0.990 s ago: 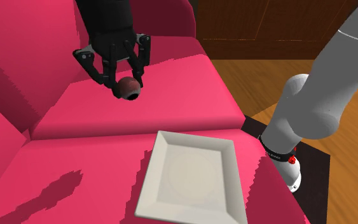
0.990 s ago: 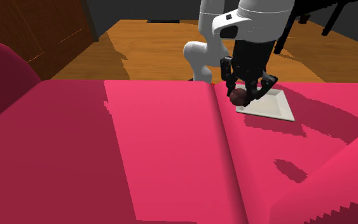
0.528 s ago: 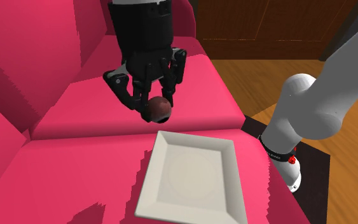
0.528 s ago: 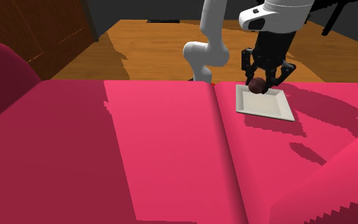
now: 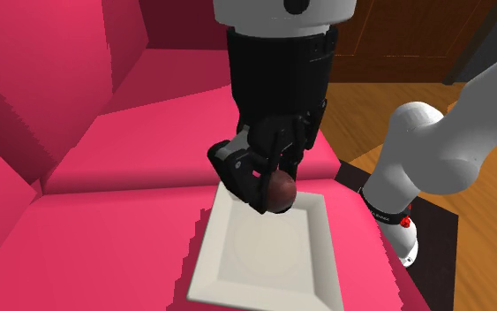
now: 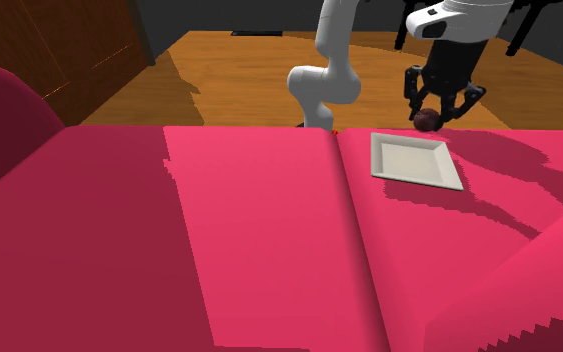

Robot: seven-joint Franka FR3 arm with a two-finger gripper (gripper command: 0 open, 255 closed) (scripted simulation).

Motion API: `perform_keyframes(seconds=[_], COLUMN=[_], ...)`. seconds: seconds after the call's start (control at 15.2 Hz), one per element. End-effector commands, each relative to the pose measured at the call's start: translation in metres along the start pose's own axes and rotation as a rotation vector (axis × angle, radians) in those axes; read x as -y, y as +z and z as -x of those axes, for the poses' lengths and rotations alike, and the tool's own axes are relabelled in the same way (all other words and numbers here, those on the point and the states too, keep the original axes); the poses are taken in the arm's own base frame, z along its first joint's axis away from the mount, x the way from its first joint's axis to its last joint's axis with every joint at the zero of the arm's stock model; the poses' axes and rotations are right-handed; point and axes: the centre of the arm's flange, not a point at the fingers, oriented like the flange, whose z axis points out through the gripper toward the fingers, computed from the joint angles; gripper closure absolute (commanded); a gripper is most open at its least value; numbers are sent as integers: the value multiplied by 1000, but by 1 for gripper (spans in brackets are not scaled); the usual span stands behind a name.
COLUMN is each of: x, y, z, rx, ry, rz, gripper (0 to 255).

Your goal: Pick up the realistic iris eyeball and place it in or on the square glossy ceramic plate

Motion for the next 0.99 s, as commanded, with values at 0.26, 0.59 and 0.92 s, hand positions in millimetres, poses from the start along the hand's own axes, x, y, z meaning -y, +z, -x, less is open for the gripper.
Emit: perform_keyframes(seconds=[0.26, 0.59, 0.92], x=[0, 1, 1], y=[30, 57, 70], z=[2, 0, -2], rx=[0, 0, 0], ry=[1, 1, 1], rz=[0, 0, 0], gripper=[255, 255, 255])
